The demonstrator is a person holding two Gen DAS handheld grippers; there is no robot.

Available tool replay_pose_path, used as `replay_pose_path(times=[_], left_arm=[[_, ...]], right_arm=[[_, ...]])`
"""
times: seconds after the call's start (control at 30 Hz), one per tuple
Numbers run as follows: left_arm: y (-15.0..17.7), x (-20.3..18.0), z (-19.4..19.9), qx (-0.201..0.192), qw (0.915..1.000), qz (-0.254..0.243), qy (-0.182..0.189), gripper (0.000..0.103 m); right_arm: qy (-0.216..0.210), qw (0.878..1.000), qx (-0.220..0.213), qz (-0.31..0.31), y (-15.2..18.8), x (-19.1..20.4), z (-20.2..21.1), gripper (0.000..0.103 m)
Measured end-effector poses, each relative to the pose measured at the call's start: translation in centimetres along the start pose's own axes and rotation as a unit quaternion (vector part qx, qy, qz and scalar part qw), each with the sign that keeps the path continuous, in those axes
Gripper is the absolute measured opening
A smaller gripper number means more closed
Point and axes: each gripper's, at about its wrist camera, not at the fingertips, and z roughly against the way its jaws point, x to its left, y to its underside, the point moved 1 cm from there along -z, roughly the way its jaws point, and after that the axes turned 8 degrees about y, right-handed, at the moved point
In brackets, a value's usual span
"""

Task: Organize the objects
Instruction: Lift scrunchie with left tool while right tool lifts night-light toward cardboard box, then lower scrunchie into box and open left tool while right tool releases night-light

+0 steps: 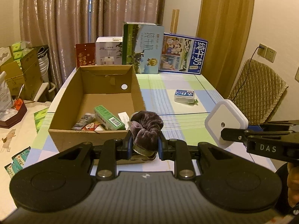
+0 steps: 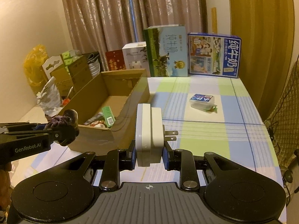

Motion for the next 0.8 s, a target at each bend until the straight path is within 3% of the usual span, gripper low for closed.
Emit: replay_pose_path(times=[0.8], left_arm=[[-1.1, 4.7, 0.7, -0.008, 0.9996, 0.008, -0.026, 0.021]], right_arm=[[-0.023, 0.999, 0.004, 0.038, -1.6, 3.8, -2.7, 0.024]])
